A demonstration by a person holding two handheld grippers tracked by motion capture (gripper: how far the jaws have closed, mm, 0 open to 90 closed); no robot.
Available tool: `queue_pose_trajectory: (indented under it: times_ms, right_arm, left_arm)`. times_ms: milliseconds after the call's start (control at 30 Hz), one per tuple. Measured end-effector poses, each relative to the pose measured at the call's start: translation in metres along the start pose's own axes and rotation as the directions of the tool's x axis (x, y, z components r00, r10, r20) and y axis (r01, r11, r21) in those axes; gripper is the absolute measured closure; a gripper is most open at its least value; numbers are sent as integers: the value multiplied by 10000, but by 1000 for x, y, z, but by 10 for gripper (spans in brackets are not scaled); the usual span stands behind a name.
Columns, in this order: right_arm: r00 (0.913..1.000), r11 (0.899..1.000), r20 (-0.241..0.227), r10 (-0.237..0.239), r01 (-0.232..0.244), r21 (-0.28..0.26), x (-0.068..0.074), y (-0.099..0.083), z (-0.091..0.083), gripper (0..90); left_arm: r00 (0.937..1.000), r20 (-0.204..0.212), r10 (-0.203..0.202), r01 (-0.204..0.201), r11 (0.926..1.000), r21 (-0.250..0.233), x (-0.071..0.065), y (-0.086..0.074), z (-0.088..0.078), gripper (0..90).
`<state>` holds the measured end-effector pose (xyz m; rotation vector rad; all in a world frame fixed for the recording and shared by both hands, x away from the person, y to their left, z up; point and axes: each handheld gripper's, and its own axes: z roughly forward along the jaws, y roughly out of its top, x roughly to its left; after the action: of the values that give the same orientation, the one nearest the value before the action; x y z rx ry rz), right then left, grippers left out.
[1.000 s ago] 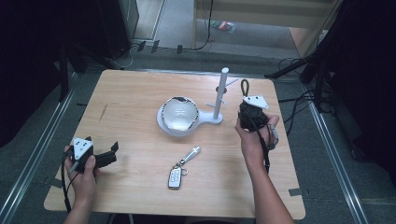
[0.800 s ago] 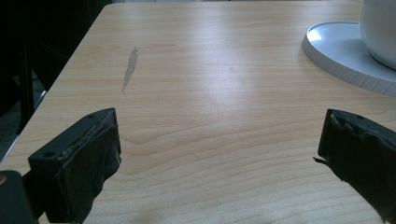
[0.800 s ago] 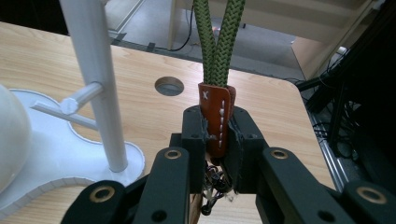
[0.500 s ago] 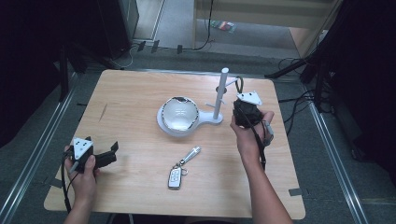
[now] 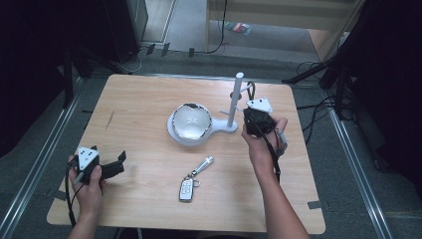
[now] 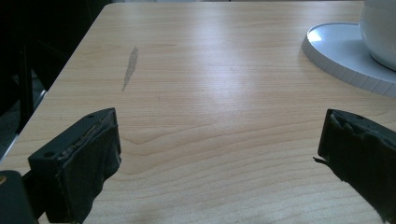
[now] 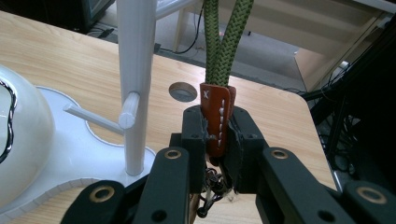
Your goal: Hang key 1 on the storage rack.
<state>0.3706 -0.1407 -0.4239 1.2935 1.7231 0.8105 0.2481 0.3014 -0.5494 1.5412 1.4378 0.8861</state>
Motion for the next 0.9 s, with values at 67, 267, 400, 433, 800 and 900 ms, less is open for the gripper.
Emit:
queue_pose_trajectory:
  times_ms: [67, 267, 400, 433, 800, 900]
  right_arm:
    - [9998, 9999, 67, -165, 165, -4, 1, 0, -1, 794]
    - [9973, 9974, 209, -702, 706, -153, 7, -1, -1, 787]
    - [9981, 9980, -95, -610, 608, -161, 10, -4, 1, 750]
    - [9981, 9980, -126, -609, 607, -156, 11, -5, 1, 743]
    - [9974, 9996, -706, -150, 167, 231, 6, -15, 0, 641]
    - [9945, 9984, -1015, 251, -197, 535, 4, -18, -2, 606]
  left_arm:
    - [10000, 0, -1, 1, 10000, 1, 0, 0, 0, 0]
    - [10000, -1, 2, -2, 10000, 13, 0, 0, 0, 0]
    - [10000, 4, -10, 10, 10000, -1, 0, 0, 0, 0]
    - [10000, 6, -10, 10, 10000, 14, 0, 0, 0, 0]
    - [10000, -1, -20, 20, 10000, 17, 0, 0, 0, 0]
    - [10000, -21, -37, 37, 10000, -27, 0, 0, 0, 0]
